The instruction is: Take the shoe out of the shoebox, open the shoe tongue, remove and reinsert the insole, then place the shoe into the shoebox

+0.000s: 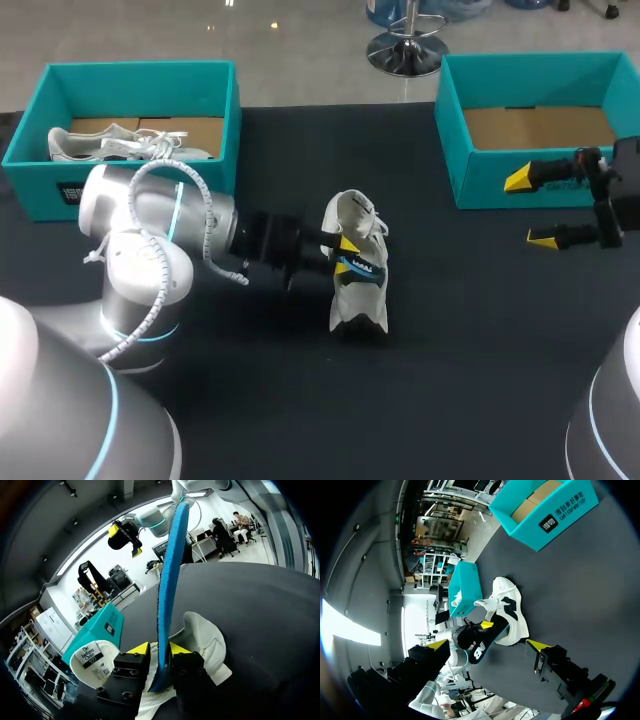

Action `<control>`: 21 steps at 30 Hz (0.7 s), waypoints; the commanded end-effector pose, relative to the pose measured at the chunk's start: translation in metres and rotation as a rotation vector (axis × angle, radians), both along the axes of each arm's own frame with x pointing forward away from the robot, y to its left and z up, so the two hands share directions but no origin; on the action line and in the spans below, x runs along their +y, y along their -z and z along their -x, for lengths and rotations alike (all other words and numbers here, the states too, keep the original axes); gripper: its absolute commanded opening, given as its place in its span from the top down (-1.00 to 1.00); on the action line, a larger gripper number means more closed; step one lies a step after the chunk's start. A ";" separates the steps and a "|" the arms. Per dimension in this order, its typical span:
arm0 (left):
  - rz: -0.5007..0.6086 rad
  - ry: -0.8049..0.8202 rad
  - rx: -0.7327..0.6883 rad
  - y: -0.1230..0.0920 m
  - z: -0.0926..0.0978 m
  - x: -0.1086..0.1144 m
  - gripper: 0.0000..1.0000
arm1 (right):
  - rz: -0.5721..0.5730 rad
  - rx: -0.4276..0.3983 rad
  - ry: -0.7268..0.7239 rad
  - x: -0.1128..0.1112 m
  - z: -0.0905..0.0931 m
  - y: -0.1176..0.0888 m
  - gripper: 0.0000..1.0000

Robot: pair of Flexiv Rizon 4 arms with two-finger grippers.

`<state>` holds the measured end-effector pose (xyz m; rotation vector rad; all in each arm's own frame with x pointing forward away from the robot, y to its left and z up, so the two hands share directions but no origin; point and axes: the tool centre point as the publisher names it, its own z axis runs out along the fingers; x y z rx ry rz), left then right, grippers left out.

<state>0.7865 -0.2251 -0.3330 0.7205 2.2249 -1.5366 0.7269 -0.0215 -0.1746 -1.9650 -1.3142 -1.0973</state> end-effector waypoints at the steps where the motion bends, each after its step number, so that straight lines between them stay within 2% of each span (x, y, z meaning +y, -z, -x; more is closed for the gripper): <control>1: 0.011 -0.001 -0.012 -0.009 0.010 0.006 0.31 | 0.004 0.002 0.003 0.001 0.001 0.000 -1.00; 4: 0.017 0.006 -0.021 -0.014 0.016 0.006 0.35 | 0.004 0.002 0.003 0.001 0.001 0.000 -1.00; 7: 0.021 0.009 -0.027 -0.016 0.019 0.006 0.55 | 0.004 0.002 0.003 0.001 0.001 0.000 -1.00; 9: 0.014 0.011 -0.033 -0.014 0.020 0.005 0.93 | 0.004 0.002 0.003 0.001 0.001 0.000 -1.00; 10: 0.007 0.014 -0.031 -0.012 0.021 0.005 1.00 | 0.004 0.002 0.003 0.001 0.001 0.000 -1.00; 21: -0.098 0.023 -0.095 0.005 0.005 -0.010 1.00 | 0.004 0.002 0.003 0.001 0.001 0.000 -1.00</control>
